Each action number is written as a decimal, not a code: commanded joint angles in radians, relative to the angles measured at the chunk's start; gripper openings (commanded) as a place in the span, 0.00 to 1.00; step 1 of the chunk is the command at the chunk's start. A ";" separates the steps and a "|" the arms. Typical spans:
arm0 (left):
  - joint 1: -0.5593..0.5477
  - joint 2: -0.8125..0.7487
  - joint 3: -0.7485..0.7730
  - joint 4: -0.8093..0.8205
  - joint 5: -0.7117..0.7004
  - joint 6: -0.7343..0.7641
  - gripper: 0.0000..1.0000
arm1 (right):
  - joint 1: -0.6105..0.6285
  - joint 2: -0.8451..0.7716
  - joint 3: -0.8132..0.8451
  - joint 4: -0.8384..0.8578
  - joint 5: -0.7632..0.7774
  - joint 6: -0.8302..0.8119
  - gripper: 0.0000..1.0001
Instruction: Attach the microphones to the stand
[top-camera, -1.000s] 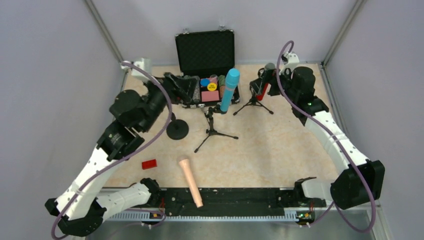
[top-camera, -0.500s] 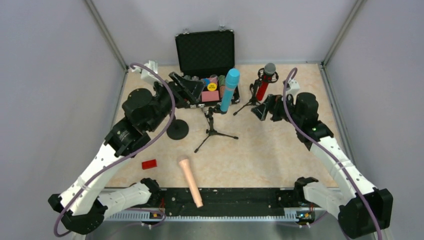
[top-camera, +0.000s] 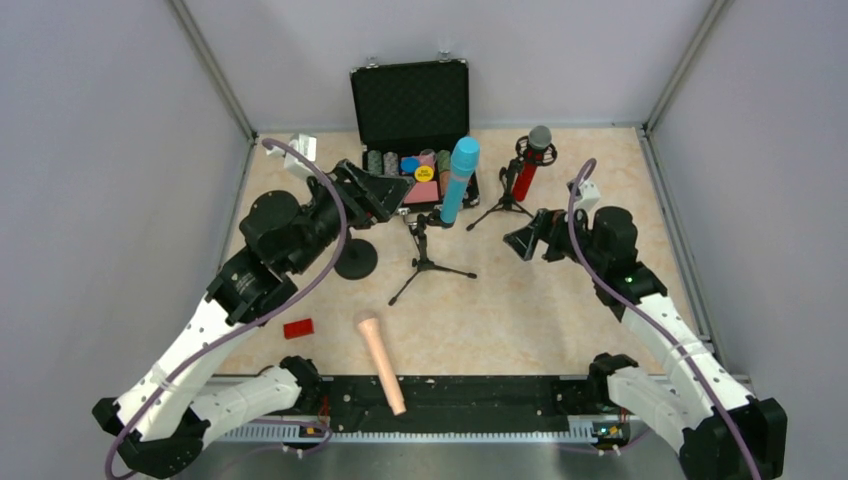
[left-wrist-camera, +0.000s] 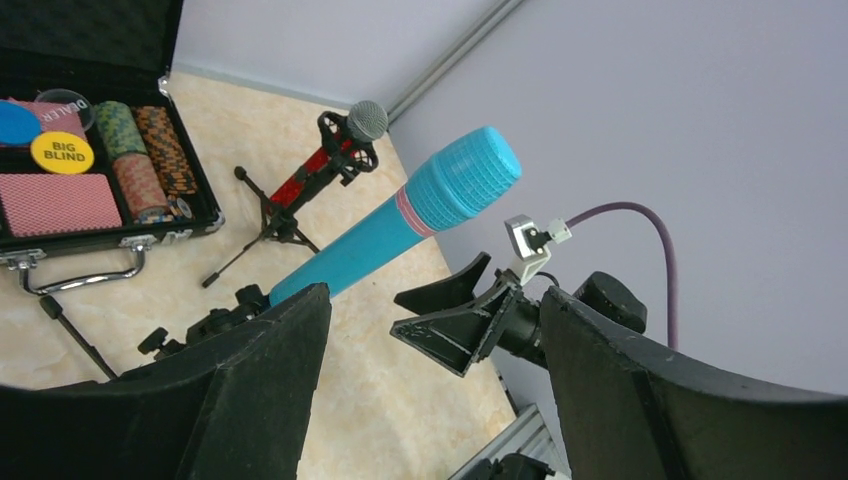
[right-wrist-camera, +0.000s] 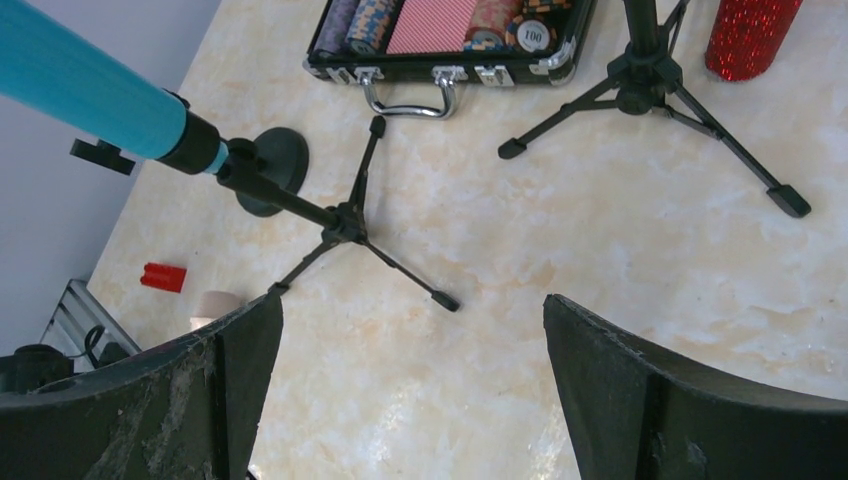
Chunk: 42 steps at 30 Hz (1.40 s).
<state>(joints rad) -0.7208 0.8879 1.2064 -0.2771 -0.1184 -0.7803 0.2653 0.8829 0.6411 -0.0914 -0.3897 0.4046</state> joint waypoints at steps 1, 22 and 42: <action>0.000 0.012 0.005 0.049 0.066 -0.010 0.81 | -0.002 -0.004 -0.005 0.053 -0.015 0.011 0.99; 0.003 -0.087 -0.326 0.052 -0.169 0.522 0.99 | -0.002 0.161 0.003 0.242 -0.042 -0.025 0.99; 0.017 -0.010 -0.379 0.032 -0.110 0.400 0.99 | 0.008 0.268 0.548 0.270 -0.091 0.423 0.99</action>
<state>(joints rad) -0.7063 0.9031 0.8474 -0.3336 -0.2718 -0.3309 0.2657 1.1179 1.0939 0.1085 -0.4866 0.6491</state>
